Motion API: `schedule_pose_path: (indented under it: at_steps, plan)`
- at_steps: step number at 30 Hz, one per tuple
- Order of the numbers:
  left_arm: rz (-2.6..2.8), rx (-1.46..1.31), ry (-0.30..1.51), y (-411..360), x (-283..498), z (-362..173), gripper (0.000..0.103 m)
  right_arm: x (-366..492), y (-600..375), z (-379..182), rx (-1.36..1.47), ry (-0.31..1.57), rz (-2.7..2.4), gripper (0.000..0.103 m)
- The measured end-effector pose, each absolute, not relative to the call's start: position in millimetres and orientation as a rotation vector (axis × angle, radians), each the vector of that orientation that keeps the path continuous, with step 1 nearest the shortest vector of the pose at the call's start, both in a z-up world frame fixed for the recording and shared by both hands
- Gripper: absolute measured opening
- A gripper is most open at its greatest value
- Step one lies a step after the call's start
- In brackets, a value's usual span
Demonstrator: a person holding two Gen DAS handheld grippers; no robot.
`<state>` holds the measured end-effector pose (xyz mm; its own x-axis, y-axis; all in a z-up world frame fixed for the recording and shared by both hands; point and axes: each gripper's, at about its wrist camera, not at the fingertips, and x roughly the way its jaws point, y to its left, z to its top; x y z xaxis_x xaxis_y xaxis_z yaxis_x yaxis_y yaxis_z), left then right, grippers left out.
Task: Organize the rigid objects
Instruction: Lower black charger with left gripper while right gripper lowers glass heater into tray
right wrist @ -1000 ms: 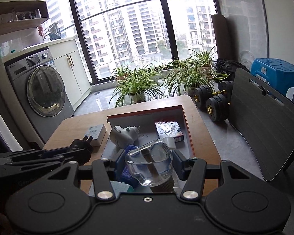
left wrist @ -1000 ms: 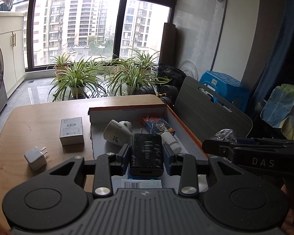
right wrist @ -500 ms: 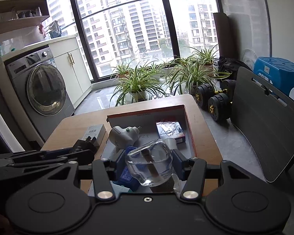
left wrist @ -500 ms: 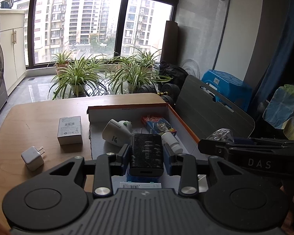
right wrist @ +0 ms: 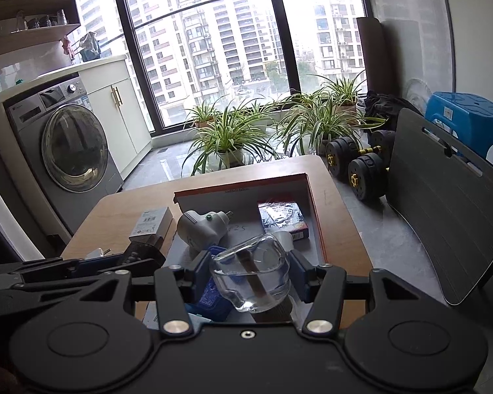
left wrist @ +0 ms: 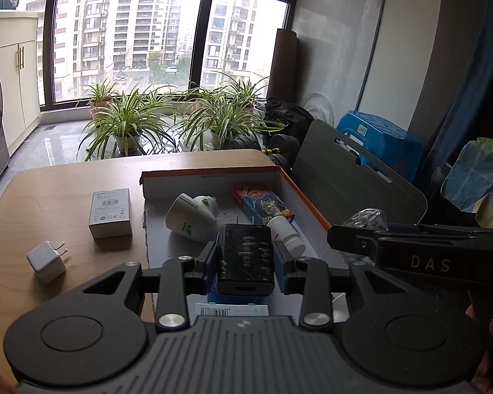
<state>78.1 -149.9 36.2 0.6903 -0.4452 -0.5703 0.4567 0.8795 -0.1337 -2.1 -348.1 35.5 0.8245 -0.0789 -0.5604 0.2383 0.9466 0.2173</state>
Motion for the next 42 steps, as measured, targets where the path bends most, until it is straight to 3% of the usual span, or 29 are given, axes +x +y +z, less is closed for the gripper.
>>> schedule_pose_path:
  at_steps: [42]
  plan:
    - [-0.514, 0.025, 0.664, -167.7, 122.8, 27.8, 0.036, 14.8, -345.6, 16.8, 0.309, 0.629, -0.126, 0.064]
